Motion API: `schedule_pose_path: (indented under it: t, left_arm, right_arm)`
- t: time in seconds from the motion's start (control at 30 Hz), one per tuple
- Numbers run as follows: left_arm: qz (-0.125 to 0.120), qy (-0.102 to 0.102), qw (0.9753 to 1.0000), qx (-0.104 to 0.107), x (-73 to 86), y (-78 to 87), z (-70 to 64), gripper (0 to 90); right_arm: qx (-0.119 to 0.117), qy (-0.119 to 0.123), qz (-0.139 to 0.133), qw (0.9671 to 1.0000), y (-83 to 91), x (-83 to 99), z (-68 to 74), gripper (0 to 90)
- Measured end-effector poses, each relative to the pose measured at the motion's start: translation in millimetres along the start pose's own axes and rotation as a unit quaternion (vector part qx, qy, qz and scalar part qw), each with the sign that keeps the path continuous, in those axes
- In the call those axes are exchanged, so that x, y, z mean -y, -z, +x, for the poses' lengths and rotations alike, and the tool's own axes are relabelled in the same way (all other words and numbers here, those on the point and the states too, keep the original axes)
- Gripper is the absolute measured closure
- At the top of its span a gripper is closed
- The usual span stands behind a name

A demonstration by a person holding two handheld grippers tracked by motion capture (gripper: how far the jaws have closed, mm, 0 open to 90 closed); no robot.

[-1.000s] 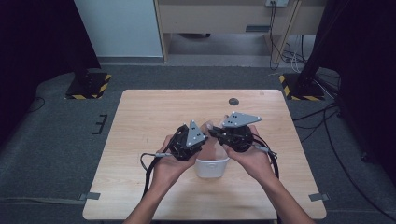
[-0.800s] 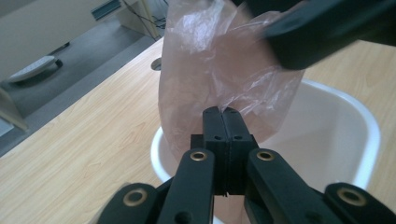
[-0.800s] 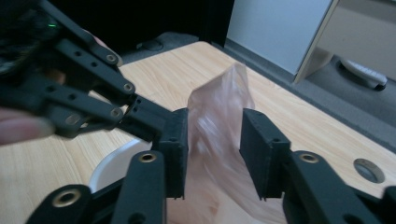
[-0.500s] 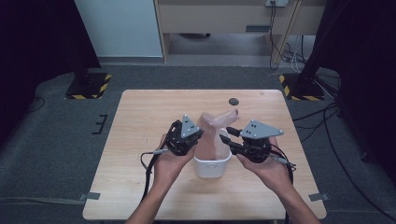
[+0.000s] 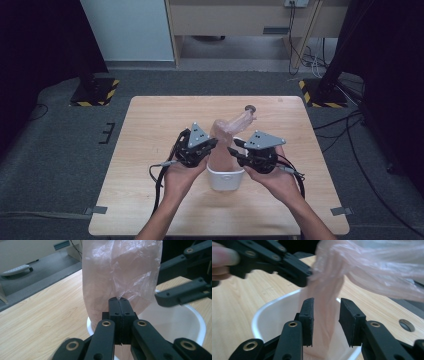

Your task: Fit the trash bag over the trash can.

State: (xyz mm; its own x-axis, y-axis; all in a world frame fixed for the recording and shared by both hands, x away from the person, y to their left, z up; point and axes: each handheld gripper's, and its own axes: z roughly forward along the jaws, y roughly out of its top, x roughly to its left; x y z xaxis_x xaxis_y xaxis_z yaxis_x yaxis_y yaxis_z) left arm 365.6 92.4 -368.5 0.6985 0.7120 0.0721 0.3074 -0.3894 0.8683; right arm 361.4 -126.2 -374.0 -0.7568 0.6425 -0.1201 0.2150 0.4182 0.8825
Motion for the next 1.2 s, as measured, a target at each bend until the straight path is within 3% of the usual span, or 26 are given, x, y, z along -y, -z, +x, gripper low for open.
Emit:
schedule_pose_path:
  t: [0.1,0.13,0.37,0.4,0.47,0.5,0.57,0.67,0.77,0.9,0.97,1.07,1.1,1.2]
  left_arm:
    - [0.004,0.009,0.9999,-0.003,2.3,3.1,1.2,90.0]
    - [-0.003,0.002,1.0000,0.000,2.2,2.0,2.7,90.0]
    - [-0.001,-0.004,1.0000,0.001,2.7,1.0,0.2,90.0]
    - [0.007,0.004,1.0000,-0.002,3.3,1.9,-1.0,90.0]
    - [0.005,0.006,1.0000,0.000,4.1,1.7,-1.1,90.0]
    - [-0.002,-0.002,1.0000,0.004,4.1,0.2,-0.1,90.0]
    - [0.007,0.003,1.0000,0.003,5.2,1.2,-1.6,90.0]
    - [0.003,0.002,0.9999,0.011,4.7,1.5,-3.4,90.0]
    - [-0.006,-0.006,0.9999,0.013,3.6,2.6,-2.9,90.0]
    - [-0.008,0.002,1.0000,0.003,4.9,5.5,3.2,90.0]
    - [-0.003,0.015,0.9999,-0.003,5.9,8.0,6.2,90.0]
    - [-0.011,0.011,0.9999,-0.005,5.7,7.8,11.1,90.0]
    - [-0.005,0.021,0.9997,-0.010,6.2,8.9,10.6,90.0]
    - [-0.007,0.010,0.9998,-0.014,6.9,8.0,14.5,90.0]
  right_arm:
    - [0.002,-0.008,-0.006,0.9999,1.1,1.9,-3.5,71.2]
    - [0.003,-0.008,-0.007,0.9999,1.6,2.5,-5.0,73.2]
    - [-0.004,-0.010,-0.008,0.9999,-1.7,0.6,-1.9,72.4]
    - [-0.004,-0.010,-0.008,0.9999,-1.7,0.6,-1.9,72.4]
    - [-0.002,-0.009,-0.004,0.9999,-3.0,0.6,-0.4,74.3]
    - [-0.005,-0.009,-0.005,0.9999,-3.7,0.7,-0.2,75.2]
    - [-0.005,-0.009,-0.003,0.9999,-4.9,0.8,-0.3,76.9]
    - [-0.006,-0.014,-0.002,0.9999,-7.2,0.0,-0.2,77.8]
    - [-0.007,-0.016,0.005,0.9998,-8.2,-0.4,-0.3,89.0]
    - [0.002,-0.023,0.013,0.9997,-2.5,2.0,-3.0,90.0]
    - [0.003,-0.026,0.017,0.9995,2.1,4.3,-5.2,90.0]
    - [0.004,-0.030,0.017,0.9994,8.6,7.6,-9.4,90.0]
    - [0.004,-0.030,0.016,0.9994,9.8,8.3,-10.1,90.0]
    - [0.006,-0.031,0.017,0.9994,13.6,11.5,-12.4,90.0]
